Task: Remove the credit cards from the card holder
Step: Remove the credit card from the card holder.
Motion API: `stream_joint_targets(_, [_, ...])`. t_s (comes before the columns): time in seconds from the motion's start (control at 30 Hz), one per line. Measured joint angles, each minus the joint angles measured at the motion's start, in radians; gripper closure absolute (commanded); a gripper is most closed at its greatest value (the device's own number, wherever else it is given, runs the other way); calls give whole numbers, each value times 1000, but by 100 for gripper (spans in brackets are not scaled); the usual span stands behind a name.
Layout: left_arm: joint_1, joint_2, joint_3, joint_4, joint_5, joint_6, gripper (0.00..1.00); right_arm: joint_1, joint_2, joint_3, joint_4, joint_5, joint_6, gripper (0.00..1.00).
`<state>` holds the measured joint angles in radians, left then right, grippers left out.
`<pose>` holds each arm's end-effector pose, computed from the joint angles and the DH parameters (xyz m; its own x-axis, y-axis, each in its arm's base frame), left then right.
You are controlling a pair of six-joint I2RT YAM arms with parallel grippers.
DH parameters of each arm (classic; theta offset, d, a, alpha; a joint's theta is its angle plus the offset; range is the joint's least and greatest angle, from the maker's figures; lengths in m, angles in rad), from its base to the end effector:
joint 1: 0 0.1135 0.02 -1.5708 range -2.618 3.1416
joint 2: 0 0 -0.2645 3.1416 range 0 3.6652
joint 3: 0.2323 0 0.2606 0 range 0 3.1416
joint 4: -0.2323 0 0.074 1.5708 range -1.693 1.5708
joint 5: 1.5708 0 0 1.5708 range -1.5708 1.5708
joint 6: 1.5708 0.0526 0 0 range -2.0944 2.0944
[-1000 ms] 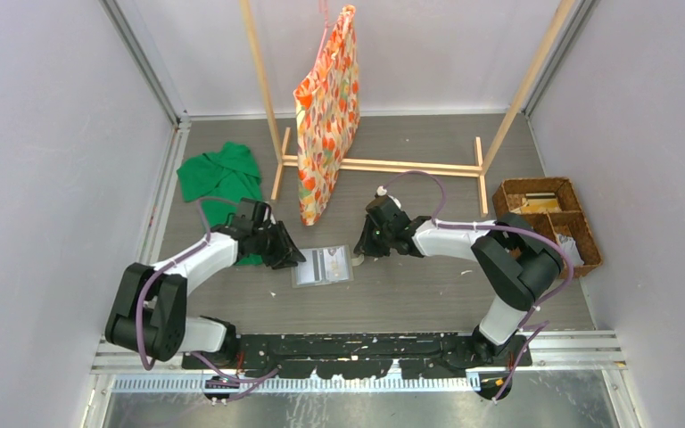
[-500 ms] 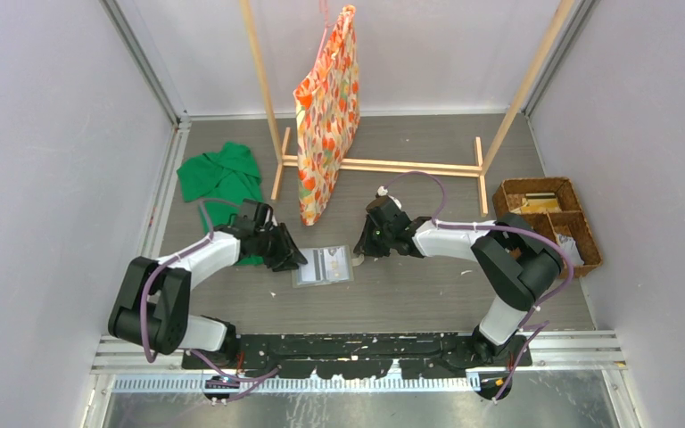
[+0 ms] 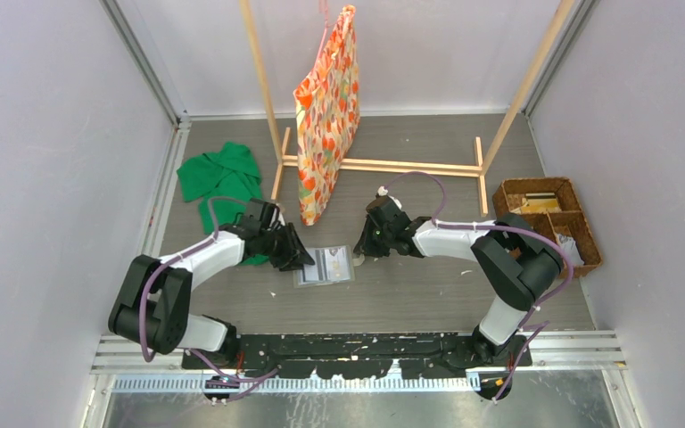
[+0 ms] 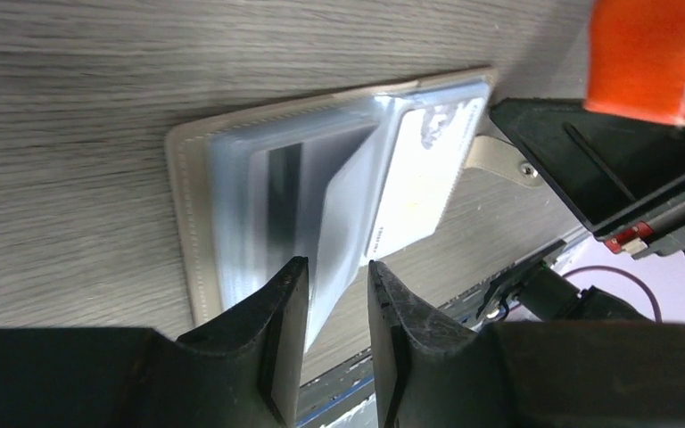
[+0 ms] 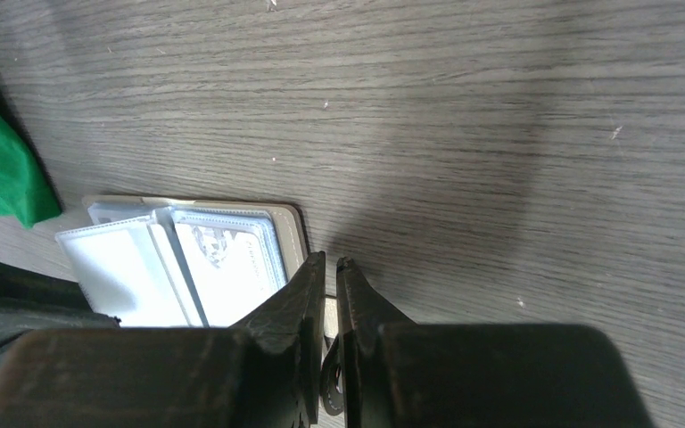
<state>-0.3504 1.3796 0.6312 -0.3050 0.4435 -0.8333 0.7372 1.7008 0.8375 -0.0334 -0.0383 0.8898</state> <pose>0.2332 -0.1092 0.1390 -0.9260 -0.3734 -0.0566 -0.2616 0.7423 -0.6169 0.2531 0.2325 0.1231 -0.8998 0.2317 -0.3697 0.0154 0.8637 0.5038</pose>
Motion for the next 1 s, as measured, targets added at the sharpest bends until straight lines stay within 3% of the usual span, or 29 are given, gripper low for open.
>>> stream_joint_targets(0.43, [-107,2,56,52,37,-51,68,0,2,0,3,0,4,85])
stream_joint_targets(0.6, [-185,66,87,117,48,-81,69,0,-5,-6,6,6,10,75])
stream_joint_targets(0.77, [-245,122,122,128,55,-94,68,-26,-95,-63,-65,43,2,71])
stream_joint_targets(0.83, [-245,72,150,90,16,-75,66,-80,-201,-98,-169,93,-13,71])
stream_joint_targets(1.0, [-223,21,142,56,-20,-72,67,-56,-237,-70,-208,97,-32,71])
